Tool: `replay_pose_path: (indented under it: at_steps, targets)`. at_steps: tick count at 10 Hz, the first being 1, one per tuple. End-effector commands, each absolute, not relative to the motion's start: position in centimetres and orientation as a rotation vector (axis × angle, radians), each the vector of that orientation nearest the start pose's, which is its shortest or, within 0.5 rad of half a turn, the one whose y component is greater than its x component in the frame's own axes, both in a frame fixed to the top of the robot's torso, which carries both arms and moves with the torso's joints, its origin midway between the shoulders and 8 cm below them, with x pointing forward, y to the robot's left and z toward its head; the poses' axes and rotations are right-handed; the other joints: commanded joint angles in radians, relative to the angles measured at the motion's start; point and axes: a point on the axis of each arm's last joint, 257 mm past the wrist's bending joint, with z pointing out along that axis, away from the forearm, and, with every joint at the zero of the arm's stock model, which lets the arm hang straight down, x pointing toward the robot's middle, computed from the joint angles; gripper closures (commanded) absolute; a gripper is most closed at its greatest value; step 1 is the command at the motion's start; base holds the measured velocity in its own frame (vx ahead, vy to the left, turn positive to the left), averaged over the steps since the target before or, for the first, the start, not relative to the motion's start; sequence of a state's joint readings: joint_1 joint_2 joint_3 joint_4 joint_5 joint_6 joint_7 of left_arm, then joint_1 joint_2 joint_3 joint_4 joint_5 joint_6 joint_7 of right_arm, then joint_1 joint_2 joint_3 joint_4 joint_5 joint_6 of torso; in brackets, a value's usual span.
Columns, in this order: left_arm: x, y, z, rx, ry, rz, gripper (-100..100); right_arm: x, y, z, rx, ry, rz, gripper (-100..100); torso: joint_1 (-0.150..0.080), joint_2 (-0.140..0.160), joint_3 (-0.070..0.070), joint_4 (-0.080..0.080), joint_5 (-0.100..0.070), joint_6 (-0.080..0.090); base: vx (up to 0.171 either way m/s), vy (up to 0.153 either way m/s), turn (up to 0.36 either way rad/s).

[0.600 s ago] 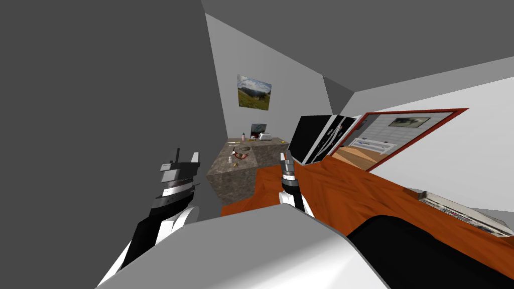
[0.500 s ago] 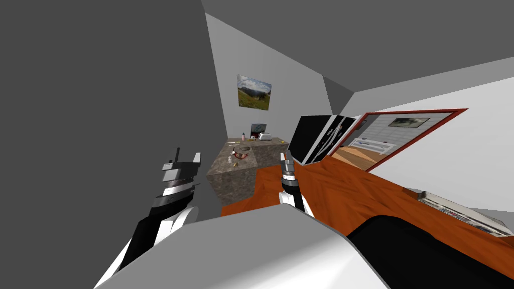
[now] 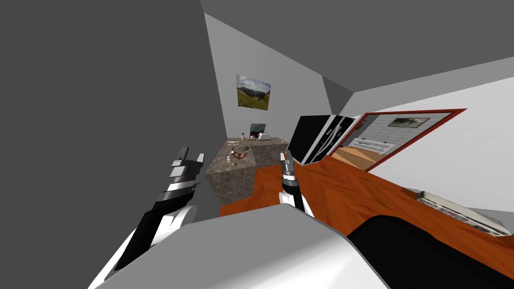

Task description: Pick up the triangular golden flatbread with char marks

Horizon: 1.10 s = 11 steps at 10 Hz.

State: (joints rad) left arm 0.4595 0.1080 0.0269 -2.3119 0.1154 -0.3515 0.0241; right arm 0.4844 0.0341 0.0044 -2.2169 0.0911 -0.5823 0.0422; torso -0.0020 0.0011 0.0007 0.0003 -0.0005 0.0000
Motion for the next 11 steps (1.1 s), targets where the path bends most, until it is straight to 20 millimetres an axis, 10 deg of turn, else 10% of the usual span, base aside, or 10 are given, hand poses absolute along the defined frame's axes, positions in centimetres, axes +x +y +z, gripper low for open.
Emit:
replay_pose_path:
  at_steps: [1,11]
  targets:
    - [37.4,28.8,1.9,-0.743,0.719,-1.355,-100,34.5,-26.7,1.6,0.581,0.627,1.227,0,0.0,0.0,0.0,0.0,0.0,0.0,-0.018,-0.038,0.004]
    - [41.3,29.7,-1.4,-0.872,0.876,-1.262,-100,34.5,-26.7,1.6,0.581,0.627,1.227,0,-0.001,0.001,0.001,0.0,0.0,0.0,-0.031,-0.048,0.007]
